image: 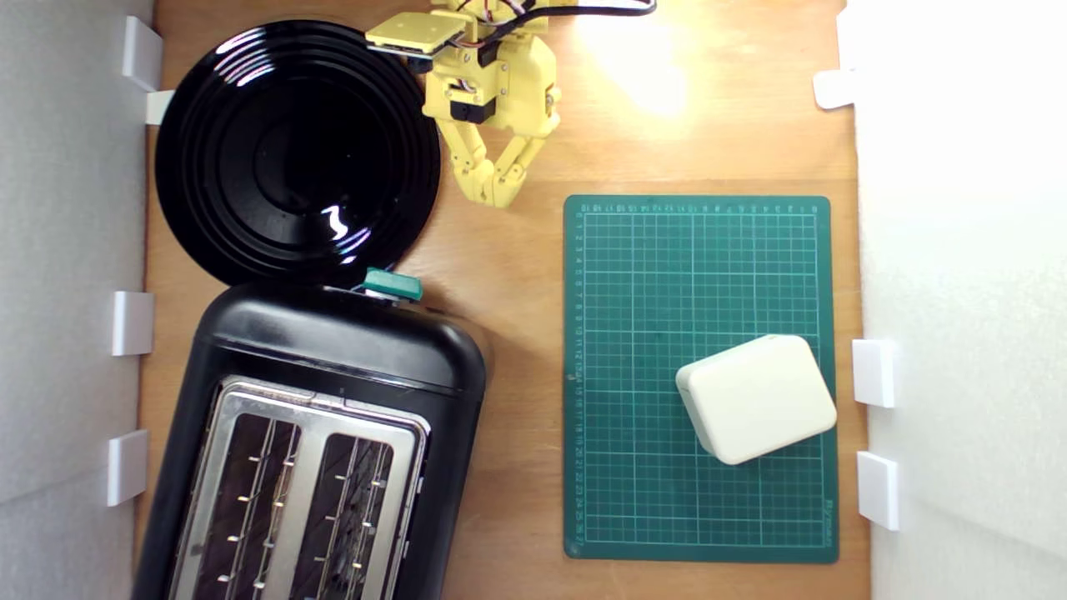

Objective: Start toaster

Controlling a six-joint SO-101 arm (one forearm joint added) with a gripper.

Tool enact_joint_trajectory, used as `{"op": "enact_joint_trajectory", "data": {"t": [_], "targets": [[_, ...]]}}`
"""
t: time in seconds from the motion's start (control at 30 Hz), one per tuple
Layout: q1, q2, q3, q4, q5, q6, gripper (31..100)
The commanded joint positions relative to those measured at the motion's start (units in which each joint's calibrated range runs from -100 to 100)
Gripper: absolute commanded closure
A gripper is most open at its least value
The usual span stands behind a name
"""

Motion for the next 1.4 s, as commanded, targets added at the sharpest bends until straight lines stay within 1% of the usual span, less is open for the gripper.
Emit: {"op": "enact_joint_trajectory", "data": {"t": [0.0,0.13,0.2,0.27,0.4,1.37], "targets": [[-3.5,-0.7,0.3,1.0,-0.6,-4.3,98.8],[-6.5,-0.7,0.3,1.2,-0.2,-7.7,98.9],[-8.4,-0.8,0.3,1.5,3.5,-8.1,98.9],[-10.2,-1.0,0.3,2.8,7.6,-8.6,98.9],[-10.6,-1.1,0.3,3.3,8.5,-9.1,98.8],[-10.7,-1.2,0.3,3.3,8.6,-9.2,98.8]]}}
